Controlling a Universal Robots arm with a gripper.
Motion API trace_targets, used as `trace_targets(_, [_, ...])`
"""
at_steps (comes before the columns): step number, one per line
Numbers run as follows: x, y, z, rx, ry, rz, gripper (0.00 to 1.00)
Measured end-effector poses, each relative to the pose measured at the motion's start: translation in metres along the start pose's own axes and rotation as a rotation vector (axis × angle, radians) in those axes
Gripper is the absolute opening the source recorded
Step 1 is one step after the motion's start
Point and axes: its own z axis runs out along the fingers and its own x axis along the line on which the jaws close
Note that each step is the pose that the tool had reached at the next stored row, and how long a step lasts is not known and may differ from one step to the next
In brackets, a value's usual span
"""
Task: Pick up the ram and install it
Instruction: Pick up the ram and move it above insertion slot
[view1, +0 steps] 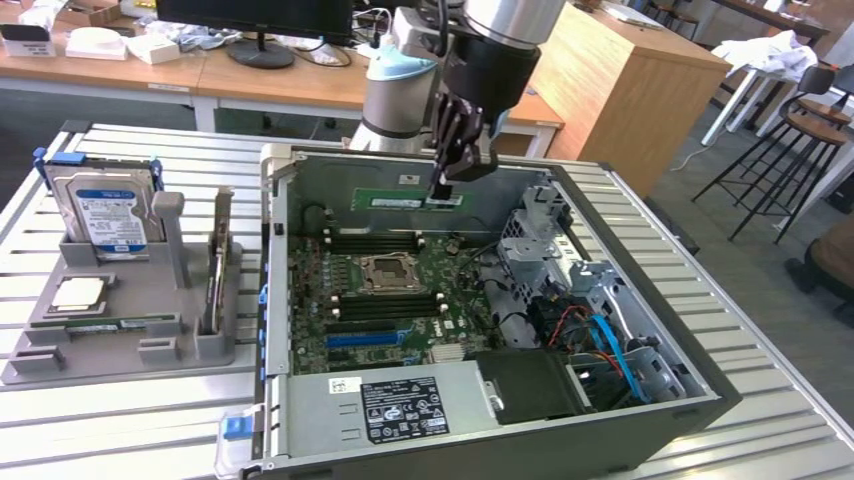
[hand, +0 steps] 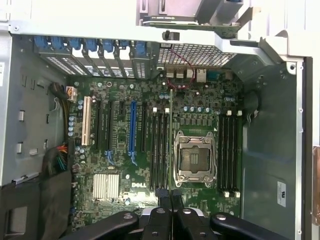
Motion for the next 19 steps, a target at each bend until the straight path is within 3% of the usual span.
trace_targets(8, [0.001,-0.0008,0.0135,0.0028,0.0001,0.000,0.12])
trace_targets(11, [0.002,-0.0019,0.0322,0.0032,0.0000,0.000,0.12])
trace_targets(19, [0.002,-0.0024,0.0408,0.0032,0.0001,0.001,0.12])
